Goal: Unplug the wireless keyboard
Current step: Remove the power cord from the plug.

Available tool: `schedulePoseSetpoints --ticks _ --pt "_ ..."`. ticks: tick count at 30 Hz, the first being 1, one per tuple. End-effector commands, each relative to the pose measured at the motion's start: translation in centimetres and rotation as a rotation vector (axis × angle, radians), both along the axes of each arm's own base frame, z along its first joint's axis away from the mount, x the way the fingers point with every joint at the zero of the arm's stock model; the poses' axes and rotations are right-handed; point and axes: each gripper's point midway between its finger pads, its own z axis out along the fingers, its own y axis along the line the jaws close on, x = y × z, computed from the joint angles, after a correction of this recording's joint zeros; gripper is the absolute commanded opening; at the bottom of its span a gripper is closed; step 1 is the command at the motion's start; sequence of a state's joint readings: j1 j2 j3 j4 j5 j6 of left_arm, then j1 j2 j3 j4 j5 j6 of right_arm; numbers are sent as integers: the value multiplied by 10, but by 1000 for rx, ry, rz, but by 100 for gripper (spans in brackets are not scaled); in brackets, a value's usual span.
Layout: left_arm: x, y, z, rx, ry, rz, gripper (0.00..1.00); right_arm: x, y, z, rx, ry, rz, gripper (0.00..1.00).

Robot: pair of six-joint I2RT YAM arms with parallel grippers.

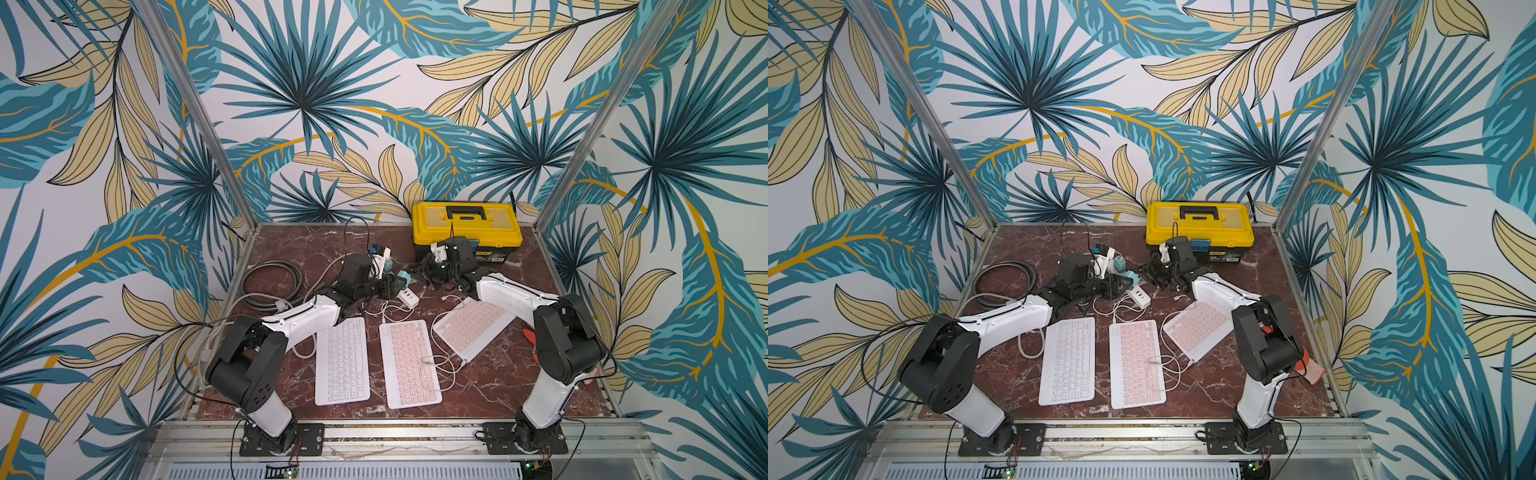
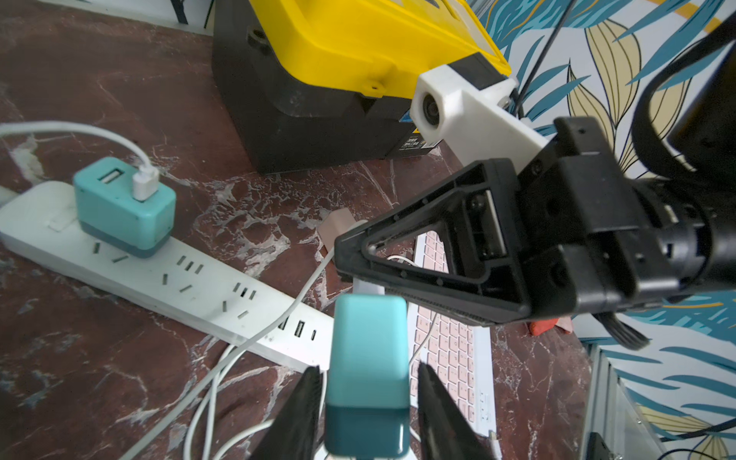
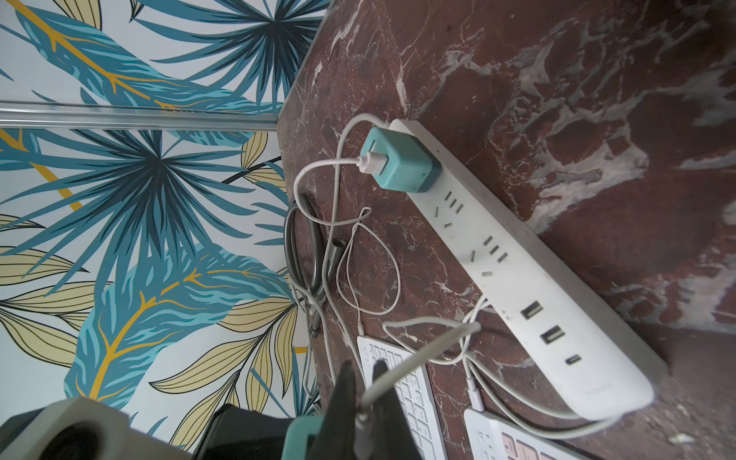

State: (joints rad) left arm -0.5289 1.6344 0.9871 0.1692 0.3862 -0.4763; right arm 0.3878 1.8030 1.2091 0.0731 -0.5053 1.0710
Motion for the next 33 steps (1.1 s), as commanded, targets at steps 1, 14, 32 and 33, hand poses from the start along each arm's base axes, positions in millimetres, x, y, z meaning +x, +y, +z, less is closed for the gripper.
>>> schedulePoseSetpoints --ticks 1,14,32,33 --pt "4 -10 4 -19 -17 -45 51 0 1 13 9 -23 1 6" --pt "12 -24 -1 -52 30 -77 28 -2 7 2 13 7 16 6" --pt "7 0 -26 -23 108 57 0 9 -53 -13 -8 8 -329 6" --pt "1 -3 -26 -18 96 13 0 11 -57 -13 2 17 -331 6"
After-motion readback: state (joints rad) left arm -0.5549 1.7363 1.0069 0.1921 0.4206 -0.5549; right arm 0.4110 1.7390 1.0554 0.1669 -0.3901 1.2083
